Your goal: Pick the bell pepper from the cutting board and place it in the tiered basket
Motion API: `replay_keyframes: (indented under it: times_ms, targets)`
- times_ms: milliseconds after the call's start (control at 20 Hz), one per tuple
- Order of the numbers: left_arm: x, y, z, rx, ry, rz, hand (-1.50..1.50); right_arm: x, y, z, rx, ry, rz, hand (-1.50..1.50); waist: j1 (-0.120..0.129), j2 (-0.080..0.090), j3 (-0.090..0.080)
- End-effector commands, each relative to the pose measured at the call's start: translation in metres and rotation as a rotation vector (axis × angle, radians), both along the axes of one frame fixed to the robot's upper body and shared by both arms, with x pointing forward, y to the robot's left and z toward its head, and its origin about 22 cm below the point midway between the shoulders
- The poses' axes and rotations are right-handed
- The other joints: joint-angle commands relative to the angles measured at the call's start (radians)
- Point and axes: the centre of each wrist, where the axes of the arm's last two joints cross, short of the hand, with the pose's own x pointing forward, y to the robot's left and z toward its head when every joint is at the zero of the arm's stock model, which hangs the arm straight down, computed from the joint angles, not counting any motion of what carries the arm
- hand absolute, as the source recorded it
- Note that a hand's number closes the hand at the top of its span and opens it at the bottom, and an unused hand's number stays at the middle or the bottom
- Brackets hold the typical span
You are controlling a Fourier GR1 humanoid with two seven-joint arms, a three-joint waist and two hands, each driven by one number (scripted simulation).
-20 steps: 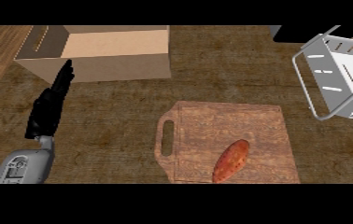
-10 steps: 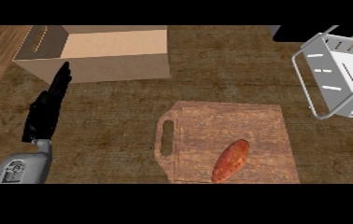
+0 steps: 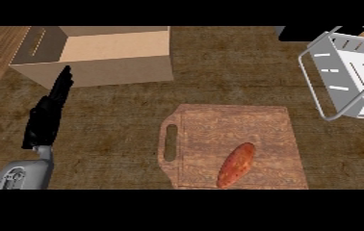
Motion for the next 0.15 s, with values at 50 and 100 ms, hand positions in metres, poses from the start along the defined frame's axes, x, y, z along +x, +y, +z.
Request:
replay_keyframes:
  times_ms: [50,100]
  targets:
    - [-0.006,-0.002,-0.012,-0.012,-0.003,0.014,0.0,-0.039,-0.012,-0.026,0.05,-0.066,0.012,-1.5,-0.012,0.0,0.002]
    - [-0.006,0.001,-0.001,0.001,0.003,0.014,0.0,-0.043,-0.013,-0.025,0.075,-0.065,0.023,-1.5,-0.006,-0.002,0.004]
